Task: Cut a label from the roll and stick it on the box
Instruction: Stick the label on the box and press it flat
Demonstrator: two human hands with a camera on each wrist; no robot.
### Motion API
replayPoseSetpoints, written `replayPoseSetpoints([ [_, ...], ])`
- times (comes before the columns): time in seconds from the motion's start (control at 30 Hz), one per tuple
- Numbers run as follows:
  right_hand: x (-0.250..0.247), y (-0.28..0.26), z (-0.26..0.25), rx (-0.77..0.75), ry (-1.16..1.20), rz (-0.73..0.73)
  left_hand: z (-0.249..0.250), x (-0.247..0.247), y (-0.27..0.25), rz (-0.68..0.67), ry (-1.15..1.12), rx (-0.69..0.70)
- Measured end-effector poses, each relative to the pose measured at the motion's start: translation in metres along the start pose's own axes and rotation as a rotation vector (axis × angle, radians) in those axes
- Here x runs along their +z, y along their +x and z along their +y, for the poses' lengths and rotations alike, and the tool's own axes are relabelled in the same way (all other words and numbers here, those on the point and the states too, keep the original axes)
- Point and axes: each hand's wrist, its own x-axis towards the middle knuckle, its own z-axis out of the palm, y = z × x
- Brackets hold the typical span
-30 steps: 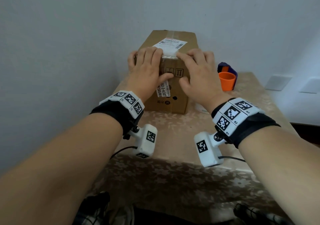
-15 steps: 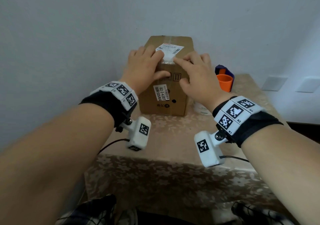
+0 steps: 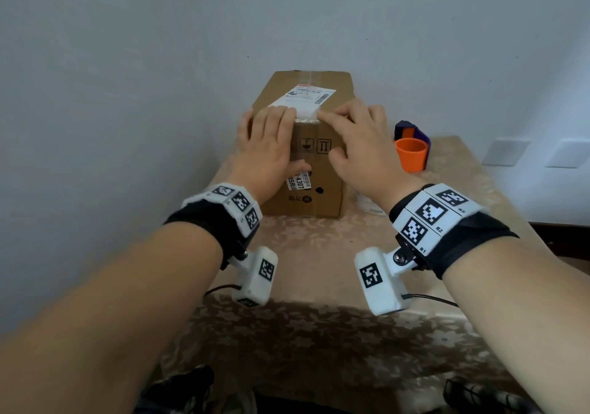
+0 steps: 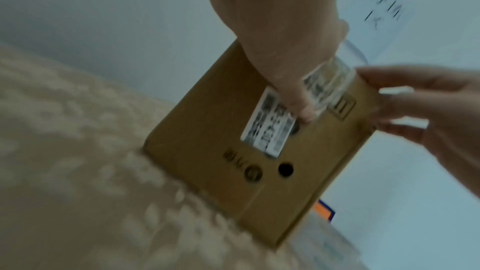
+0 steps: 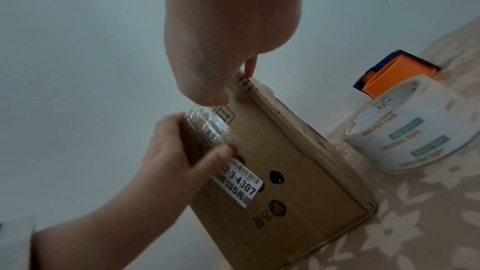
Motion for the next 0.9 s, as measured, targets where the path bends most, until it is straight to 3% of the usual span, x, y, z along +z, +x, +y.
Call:
replayPoseSetpoints([
  [0.13,0.003,-0.006,-0.006,-0.004,-0.048,-0.006,0.005,0.009,-0.007,-0.007,0.143,-0.022],
  [0.23,0.000,-0.006,-0.007,-0.012,-0.068,-0.011,0.009,-0.006,0.002,-0.094,0.127,-0.041],
  [0.4,-0.002,-0.001,-0.007,-0.020,-0.059,-0.011,0.006,-0.029,0.021,-0.110,0.151,0.020],
  [0.8,-0.005,0.001,-0.001,-0.023,-0.001,-0.032,-0.010,-0.038,0.038,-0.067,-0.122,0.040],
  [0.9,-0.014,0.008,0.000,0.062,0.119,-0.073,-0.017,-0.049,0.039,-0.056,-0.208,-0.094],
])
